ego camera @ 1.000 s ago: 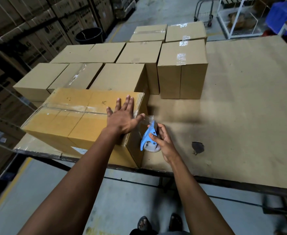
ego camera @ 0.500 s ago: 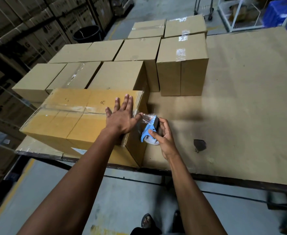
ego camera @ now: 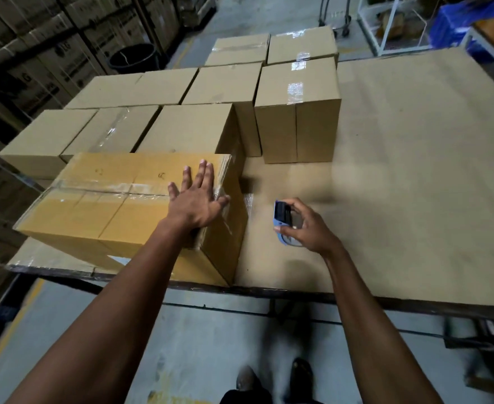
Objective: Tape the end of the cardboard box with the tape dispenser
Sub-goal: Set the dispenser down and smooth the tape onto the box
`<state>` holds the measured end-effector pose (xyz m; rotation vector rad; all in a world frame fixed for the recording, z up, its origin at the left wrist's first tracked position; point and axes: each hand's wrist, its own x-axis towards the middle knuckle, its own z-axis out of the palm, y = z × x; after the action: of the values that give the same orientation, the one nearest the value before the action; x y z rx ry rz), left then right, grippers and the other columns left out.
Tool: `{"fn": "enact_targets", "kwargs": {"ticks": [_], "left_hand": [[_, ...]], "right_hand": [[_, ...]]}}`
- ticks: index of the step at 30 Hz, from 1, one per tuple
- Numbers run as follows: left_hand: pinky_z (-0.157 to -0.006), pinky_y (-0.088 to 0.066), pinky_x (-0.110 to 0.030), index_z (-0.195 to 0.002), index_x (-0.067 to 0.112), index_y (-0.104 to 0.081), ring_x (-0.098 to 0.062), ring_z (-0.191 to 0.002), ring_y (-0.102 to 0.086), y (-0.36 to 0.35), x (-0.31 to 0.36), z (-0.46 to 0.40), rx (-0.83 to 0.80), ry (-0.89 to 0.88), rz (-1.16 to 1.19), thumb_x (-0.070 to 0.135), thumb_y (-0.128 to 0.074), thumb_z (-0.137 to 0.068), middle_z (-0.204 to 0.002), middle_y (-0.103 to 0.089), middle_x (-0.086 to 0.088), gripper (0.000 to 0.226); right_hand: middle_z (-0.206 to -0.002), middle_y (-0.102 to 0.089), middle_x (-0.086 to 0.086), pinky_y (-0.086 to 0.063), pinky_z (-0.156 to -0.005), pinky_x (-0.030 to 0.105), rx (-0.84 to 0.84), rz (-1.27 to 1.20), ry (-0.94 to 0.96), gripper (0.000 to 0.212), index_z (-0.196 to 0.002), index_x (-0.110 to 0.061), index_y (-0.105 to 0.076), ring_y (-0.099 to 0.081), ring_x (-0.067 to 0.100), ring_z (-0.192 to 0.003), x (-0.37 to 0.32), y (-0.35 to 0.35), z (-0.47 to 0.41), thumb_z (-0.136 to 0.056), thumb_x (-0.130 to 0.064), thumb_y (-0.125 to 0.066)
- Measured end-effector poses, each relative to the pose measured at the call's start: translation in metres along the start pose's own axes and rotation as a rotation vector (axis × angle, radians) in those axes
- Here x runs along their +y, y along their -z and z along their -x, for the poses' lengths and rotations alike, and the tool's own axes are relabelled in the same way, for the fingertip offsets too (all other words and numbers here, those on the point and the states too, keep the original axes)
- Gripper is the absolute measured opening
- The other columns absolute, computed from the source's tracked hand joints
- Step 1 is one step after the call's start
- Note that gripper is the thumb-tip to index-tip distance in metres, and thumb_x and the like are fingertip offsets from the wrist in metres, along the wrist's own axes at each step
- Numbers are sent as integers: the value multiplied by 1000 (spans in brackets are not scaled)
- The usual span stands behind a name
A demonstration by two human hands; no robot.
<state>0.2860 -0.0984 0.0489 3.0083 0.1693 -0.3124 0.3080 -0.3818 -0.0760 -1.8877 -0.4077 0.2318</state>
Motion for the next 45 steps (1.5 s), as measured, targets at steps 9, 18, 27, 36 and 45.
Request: {"fn": "enact_targets", "kwargs": {"ticks": [9, 18, 27, 36, 45], "left_hand": [[-125, 9, -66, -166, 27, 20, -32, -160, 22, -5, -2, -3, 24, 3, -10, 72, -30, -102, -173, 25, 5, 92], [-123, 11, -65, -166, 27, 19, -31, -160, 22, -6, -3, -4, 35, 10, -6, 73, -30, -101, -173, 26, 6, 93], [-124, 11, -65, -166, 27, 19, -30, -160, 23, -6, -3, -3, 36, 14, -1, 71, -33, -102, -173, 26, 7, 94], [-126, 10, -66, -166, 28, 19, -29, -160, 24, -5, -2, -3, 36, 18, 21, 74, -25, -102, -173, 25, 7, 91], [-125, 18, -58, -168, 35, 10, -20, -159, 25, -8, -2, 0, 81, 43, 162, 60, 0, -108, -173, 19, 14, 66]], "right_hand": [[-122, -71, -13, -39, -92, 42, 23, 422, -102, 63, -129, -42, -57, -59, 23, -122, 19, -26, 8, -74, -56, -84], [-127, -69, -7, -34, -92, 45, -66, 758, -188, 53, -129, -39, -55, -52, 28, -121, 16, -14, 0, -83, -52, -78], [-135, -65, 0, -35, -102, 48, -223, 1187, -209, 46, -132, -32, -61, -49, 28, -130, 12, -40, -3, -87, -35, -73], [-144, -62, 4, -33, -111, 51, -170, 1093, -177, 56, -145, -26, -54, -48, 30, -135, -3, -65, -17, -92, -40, -68], [-140, -66, -8, -48, -115, 38, 222, -395, -82, 36, -143, -27, -60, -60, 8, -130, -98, -105, -50, -109, -37, -51]]}}
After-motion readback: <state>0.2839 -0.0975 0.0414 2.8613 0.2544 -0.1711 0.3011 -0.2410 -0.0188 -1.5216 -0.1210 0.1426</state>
